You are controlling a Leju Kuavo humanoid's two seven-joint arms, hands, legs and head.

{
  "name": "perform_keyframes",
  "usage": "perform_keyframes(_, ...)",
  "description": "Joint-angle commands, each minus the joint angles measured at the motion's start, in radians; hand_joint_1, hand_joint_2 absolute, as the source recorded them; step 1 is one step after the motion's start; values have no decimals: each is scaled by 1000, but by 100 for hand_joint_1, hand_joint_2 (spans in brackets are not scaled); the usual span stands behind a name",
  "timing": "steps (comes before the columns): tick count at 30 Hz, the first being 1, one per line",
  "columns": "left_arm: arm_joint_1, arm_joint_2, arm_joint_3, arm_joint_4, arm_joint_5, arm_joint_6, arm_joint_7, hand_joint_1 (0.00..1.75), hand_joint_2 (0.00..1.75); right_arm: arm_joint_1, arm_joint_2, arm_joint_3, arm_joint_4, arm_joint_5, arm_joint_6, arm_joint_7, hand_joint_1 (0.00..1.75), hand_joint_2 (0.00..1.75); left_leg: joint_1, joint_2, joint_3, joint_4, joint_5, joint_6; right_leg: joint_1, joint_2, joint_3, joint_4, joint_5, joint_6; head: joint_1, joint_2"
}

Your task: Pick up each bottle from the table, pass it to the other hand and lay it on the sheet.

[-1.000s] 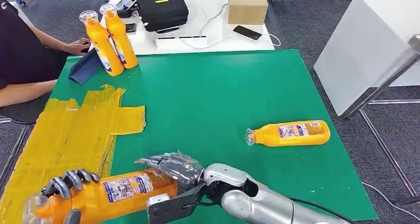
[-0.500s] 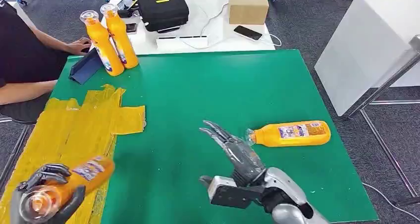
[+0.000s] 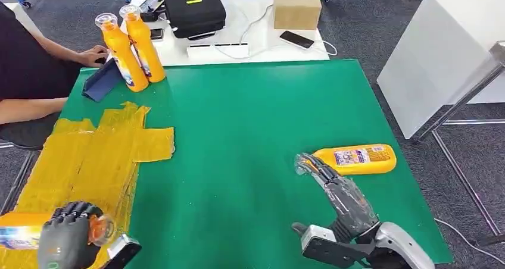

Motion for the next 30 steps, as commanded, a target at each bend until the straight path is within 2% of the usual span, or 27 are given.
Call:
perform_keyframes(1, -36, 69, -85, 151, -2, 20, 15, 175, 175, 36, -35, -46, -18, -3, 6, 5, 0, 175, -1, 2, 3, -2, -1, 0, 0, 0, 3, -2, -1, 0, 0, 0)
perform_keyframes(5, -36, 69, -85, 151, -2, 20, 15, 175, 175, 36, -35, -46, -18, -3, 6, 5, 0, 175, 0, 1, 2, -1, 0, 0, 0, -1, 2, -1, 0, 0, 0, 0)
perform_keyframes(7, -58, 103, -146, 165, -21, -67, 55, 175, 175, 10, -43, -44, -22, 9, 28, 32, 0, 175, 0, 1, 2, -1, 0, 0, 0, 0, 1, -1, 0, 0, 0, 0)
perform_keyframes(11, -68, 163, -268, 242, -6, -92, 96, 175, 175, 87, -113, -144, -52, -2, 26, 70, 0, 175, 0, 0, 3, -1, 0, 0, 0, -2, 4, -2, -1, 0, 0, 0)
perform_keyframes(14, -93, 227, -368, 275, 56, -138, 133, 175, 175, 123, -119, -218, -51, -8, 55, 70, 0, 175, 0, 0, 6, -1, -2, 0, 0, -3, 7, -3, -2, 0, 0, 0)
perform_keyframes(15, -98, 232, -377, 279, 59, -141, 136, 175, 175, 121, -120, -227, -47, -12, 61, 69, 0, 175, -1, -2, 2, -1, 0, 0, -1, -3, 3, -1, -1, 0, 0, 0)
perform_keyframes(20, -111, 251, -409, 274, 111, -172, 132, 175, 175, 108, -103, -256, -23, -14, 85, 79, 0, 175, -2, 0, 3, -2, 0, 0, -2, 0, 3, -2, 0, 0, -1, 0)
perform_keyframes(21, -112, 258, -417, 267, 129, -181, 128, 0, 175, 99, -96, -256, -16, -11, 95, 83, 0, 175, -1, 1, 5, -2, -1, -1, -1, 0, 5, -2, 0, 0, 0, 0)
perform_keyframes(22, -115, 260, -416, 276, 223, -260, 125, 0, 0, 94, -87, -261, -2, 6, 106, 95, 0, 175, -1, 1, 3, -1, 0, 0, -1, 0, 3, -2, 0, 0, 0, 0)
perform_keyframes(26, -123, 260, -401, 260, 384, -326, 44, 0, 0, 30, -50, -259, 71, 38, 123, 101, 0, 175, -1, 2, 4, -2, 0, 0, -1, 1, 3, -3, 1, 0, 0, 0)
perform_keyframes(30, -109, 239, -358, 225, 551, -408, -36, 0, 0, 38, -50, -309, 112, 25, 135, 96, 0, 175, 0, 3, 5, -2, -1, 0, 0, 2, 6, -3, 1, 0, -1, 0)
